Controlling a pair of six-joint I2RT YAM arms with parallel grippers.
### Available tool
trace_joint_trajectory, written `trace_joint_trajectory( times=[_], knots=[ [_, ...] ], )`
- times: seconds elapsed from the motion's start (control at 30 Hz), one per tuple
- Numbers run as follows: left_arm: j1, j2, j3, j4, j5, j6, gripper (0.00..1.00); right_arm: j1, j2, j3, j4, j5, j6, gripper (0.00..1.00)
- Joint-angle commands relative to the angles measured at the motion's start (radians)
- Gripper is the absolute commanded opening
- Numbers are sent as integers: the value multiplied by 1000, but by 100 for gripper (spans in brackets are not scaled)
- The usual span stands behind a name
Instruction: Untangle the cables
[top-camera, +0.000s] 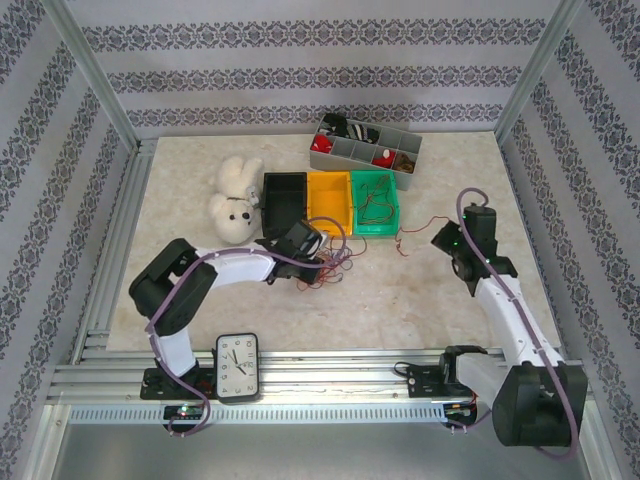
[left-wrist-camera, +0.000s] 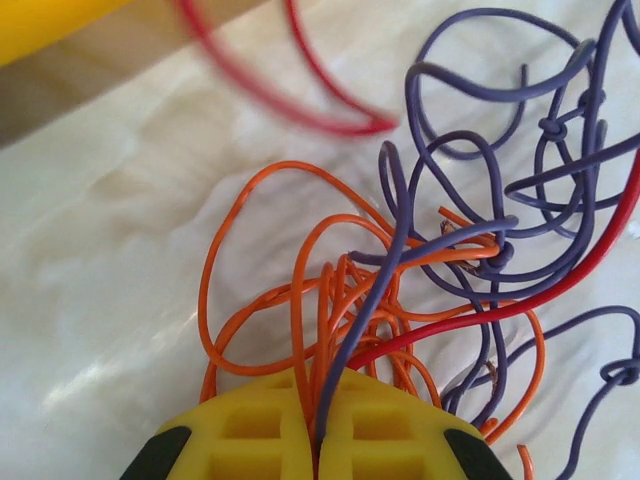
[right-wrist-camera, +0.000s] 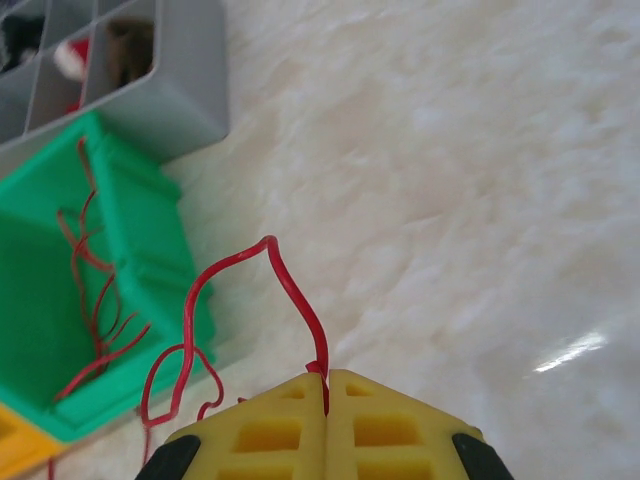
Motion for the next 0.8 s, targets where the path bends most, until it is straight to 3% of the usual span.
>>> trace_joint_trajectory(
  times=[0.0,0.23,0.5,0.77],
  knots=[
    [22,-44,-97,-84,-106,-61,0,-73,-15,21,-19,-3,32,0],
    [24,-92,-151,-46,-30,-55,0,-64,12,83,25,-129,-4,0],
    [23,-96,-143,32,61,-25,0,17,38,231,27,-41,-33,0],
    [23,-98,-155,73,115,-32,0,114,281,400,54,41,-88,0]
  ],
)
